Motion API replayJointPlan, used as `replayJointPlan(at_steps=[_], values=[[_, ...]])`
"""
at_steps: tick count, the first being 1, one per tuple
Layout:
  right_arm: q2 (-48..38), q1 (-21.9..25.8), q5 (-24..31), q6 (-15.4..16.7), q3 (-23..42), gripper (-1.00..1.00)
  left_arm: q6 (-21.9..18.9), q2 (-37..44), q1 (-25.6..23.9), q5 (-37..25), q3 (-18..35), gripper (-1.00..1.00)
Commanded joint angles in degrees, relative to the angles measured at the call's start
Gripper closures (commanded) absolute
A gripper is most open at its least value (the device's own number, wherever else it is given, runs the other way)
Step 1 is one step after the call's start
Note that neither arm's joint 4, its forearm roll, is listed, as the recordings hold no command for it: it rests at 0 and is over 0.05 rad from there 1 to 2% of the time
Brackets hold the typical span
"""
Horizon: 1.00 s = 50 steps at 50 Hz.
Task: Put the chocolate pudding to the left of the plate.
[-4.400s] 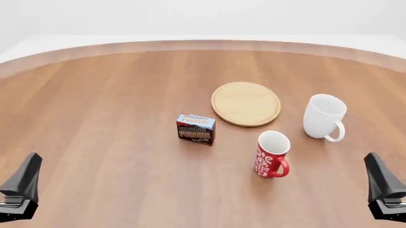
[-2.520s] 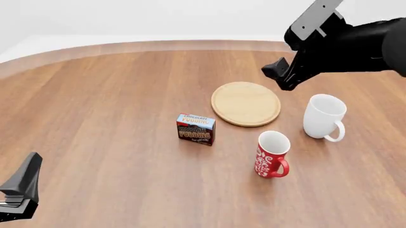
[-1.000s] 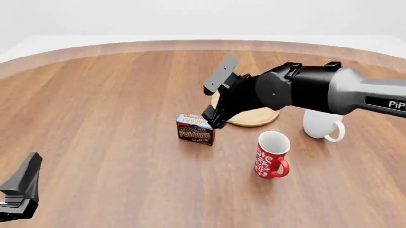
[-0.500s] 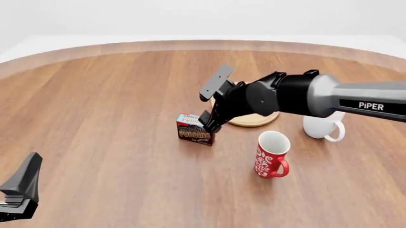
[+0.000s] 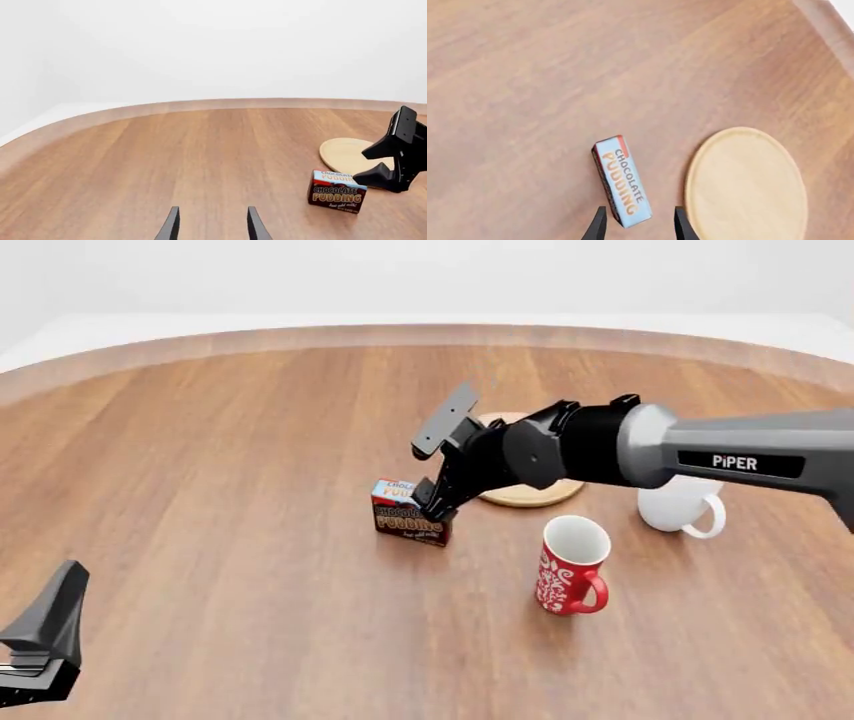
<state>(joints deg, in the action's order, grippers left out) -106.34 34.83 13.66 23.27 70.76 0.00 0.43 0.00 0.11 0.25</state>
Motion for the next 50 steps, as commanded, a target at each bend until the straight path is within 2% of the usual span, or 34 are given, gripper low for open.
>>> replayJointPlan(at_steps=[1,30,50], values=[[-1.85,0.63,-1.01,-0.54,0.23,-1.0,0.0,0.0,0.0,0.0,0.0,-1.0],[-4.86,-0.59,-2.28,-0.59,1.01,-1.0,0.0,0.0,0.0,0.0,0.0,-1.0],[-7.3,1.03,-3.07,-1.27,1.42,-1.0,0.0,0.0,0.0,0.0,0.0,-1.0]])
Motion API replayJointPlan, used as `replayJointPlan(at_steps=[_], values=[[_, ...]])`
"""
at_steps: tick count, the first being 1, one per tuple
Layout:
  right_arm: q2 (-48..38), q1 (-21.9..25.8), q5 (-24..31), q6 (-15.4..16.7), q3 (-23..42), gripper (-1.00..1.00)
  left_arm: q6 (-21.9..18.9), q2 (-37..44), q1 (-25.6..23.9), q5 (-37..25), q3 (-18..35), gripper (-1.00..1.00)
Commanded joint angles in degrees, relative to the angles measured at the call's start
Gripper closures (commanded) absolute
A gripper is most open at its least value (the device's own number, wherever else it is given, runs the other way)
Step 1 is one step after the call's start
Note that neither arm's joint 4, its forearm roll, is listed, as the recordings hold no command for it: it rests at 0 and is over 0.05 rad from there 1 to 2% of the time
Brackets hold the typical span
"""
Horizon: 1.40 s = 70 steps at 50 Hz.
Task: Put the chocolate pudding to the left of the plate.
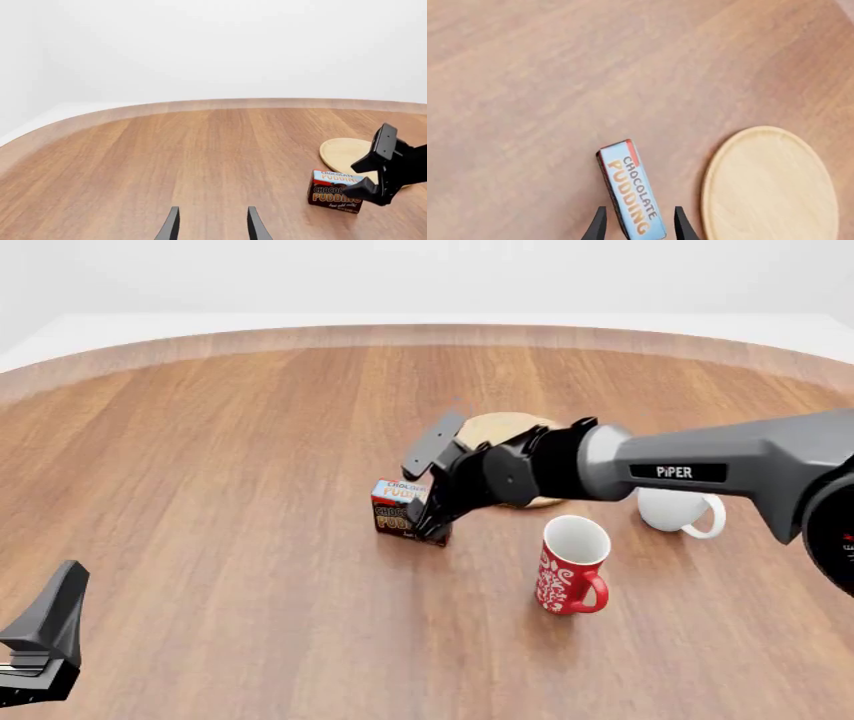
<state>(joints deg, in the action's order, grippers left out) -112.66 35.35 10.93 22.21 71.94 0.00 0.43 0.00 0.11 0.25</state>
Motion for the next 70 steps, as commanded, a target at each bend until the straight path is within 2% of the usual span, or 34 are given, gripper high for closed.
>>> replayJointPlan(at_steps=[1,32,33,48,59,70], values=[[-0.98,0.53,-0.35,-0.23,0.22,-1.0,0.0,0.0,0.0,0.0,0.0,-1.0],[-1.68,0.2,-1.06,-0.64,-0.06,-1.0,0.0,0.0,0.0,0.0,0.0,-1.0],[-1.64,0.32,-1.26,-0.65,-0.21,1.0,0.0,0.0,0.0,0.0,0.0,-1.0],[1.26,1.42,-2.79,-1.26,-3.5,1.0,0.0,0.0,0.0,0.0,0.0,-1.0],[7.23,-0.76,1.77,1.32,-1.68,1.0,0.0,0.0,0.0,0.0,0.0,-1.0],[10.87,-1.58,4.5,2.14,-1.14,1.0,0.0,0.0,0.0,0.0,0.0,-1.0]])
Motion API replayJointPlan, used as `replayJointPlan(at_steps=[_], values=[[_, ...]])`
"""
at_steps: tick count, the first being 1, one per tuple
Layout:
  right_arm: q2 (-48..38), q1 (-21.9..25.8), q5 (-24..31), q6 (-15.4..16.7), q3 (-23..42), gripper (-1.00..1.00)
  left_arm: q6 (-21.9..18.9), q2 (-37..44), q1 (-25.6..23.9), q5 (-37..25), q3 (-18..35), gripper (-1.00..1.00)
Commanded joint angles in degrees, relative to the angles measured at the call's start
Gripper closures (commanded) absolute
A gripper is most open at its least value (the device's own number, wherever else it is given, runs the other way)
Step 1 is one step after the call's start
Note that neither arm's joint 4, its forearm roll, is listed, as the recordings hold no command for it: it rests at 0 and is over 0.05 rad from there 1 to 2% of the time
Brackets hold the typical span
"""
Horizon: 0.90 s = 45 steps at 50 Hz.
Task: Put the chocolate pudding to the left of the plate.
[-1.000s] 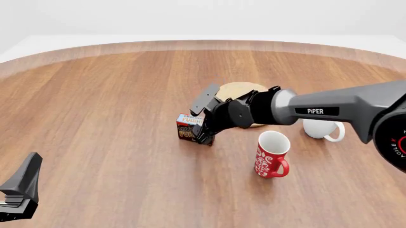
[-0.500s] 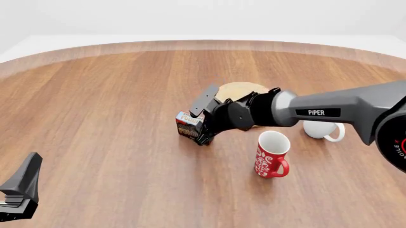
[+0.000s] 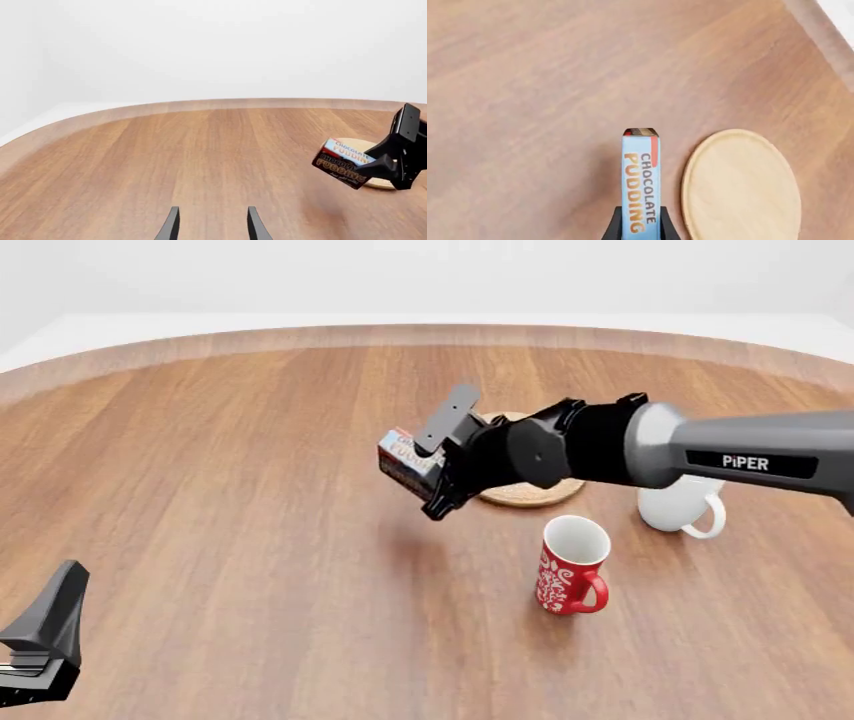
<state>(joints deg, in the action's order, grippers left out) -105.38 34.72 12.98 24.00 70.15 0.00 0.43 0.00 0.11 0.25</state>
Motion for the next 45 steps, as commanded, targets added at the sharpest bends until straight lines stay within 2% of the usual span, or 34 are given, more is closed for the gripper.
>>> replayJointPlan(at_steps=[1,21,34,45], values=[[3.79,-0.95,2.69,0.37,0.77,1.0,0.0,0.0,0.0,0.0,0.0,-1.0],[4.23,-1.62,9.63,2.56,9.34,1.0,0.0,0.0,0.0,0.0,0.0,-1.0],[-1.23,-1.83,13.72,2.59,19.59,1.0,0.0,0.0,0.0,0.0,0.0,-1.0],[-7.3,-2.37,14.46,2.44,26.93,1.0,0.0,0.0,0.0,0.0,0.0,-1.0]])
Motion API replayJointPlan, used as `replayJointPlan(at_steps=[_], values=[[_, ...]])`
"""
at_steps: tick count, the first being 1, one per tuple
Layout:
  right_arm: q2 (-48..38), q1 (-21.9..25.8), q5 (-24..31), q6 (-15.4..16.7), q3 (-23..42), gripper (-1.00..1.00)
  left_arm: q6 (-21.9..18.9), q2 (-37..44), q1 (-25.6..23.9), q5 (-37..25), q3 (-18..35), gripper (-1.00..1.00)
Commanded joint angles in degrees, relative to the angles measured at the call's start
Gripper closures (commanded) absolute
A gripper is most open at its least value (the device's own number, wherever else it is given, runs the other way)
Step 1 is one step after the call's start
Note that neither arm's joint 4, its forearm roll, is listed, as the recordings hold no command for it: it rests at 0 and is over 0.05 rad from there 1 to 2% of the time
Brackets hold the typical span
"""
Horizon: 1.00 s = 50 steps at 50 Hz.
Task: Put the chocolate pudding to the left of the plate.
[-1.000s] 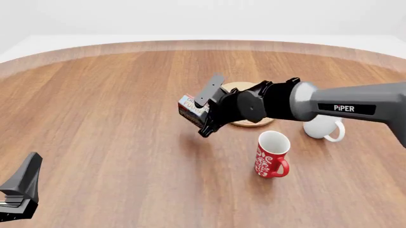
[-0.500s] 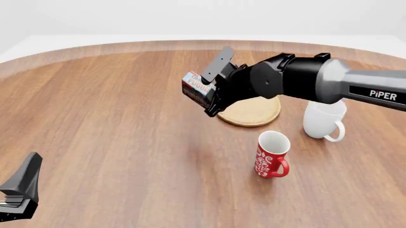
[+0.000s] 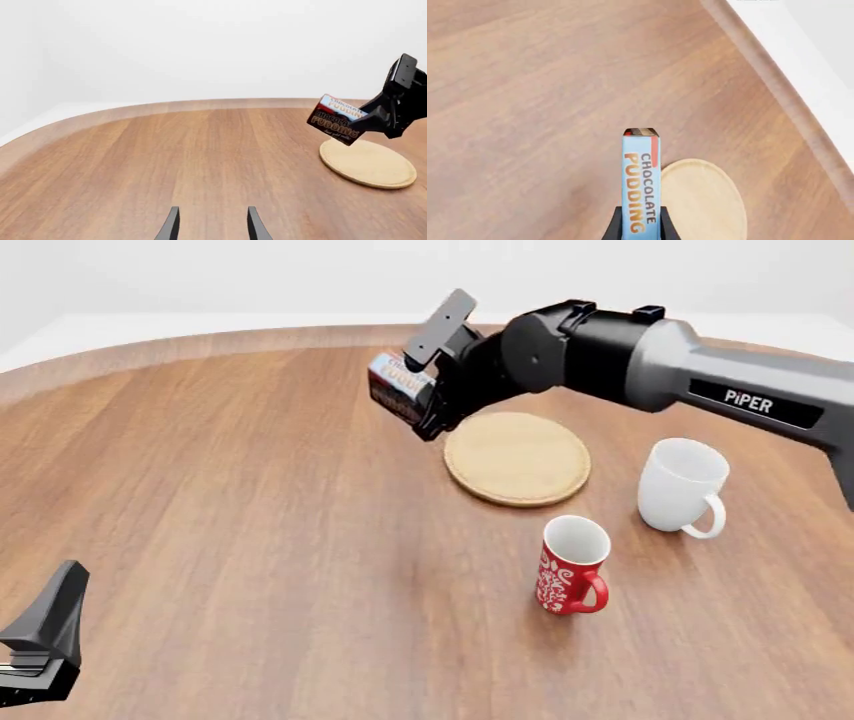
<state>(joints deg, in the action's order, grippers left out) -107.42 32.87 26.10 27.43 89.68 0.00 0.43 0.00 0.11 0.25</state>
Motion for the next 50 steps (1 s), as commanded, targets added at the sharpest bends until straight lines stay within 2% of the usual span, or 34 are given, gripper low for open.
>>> replayJointPlan(at_steps=[1,16,37,50], values=[[-5.27,-0.52,1.35,-0.99,7.43,1.0,0.0,0.0,0.0,0.0,0.0,-1.0],[-13.55,-1.42,3.38,-1.07,16.2,1.0,0.0,0.0,0.0,0.0,0.0,-1.0],[-21.41,-2.44,6.57,-0.93,25.15,1.0,0.0,0.0,0.0,0.0,0.0,-1.0],[-24.24,-2.43,7.17,-1.2,26.9,1.0,0.0,0.0,0.0,0.0,0.0,-1.0]])
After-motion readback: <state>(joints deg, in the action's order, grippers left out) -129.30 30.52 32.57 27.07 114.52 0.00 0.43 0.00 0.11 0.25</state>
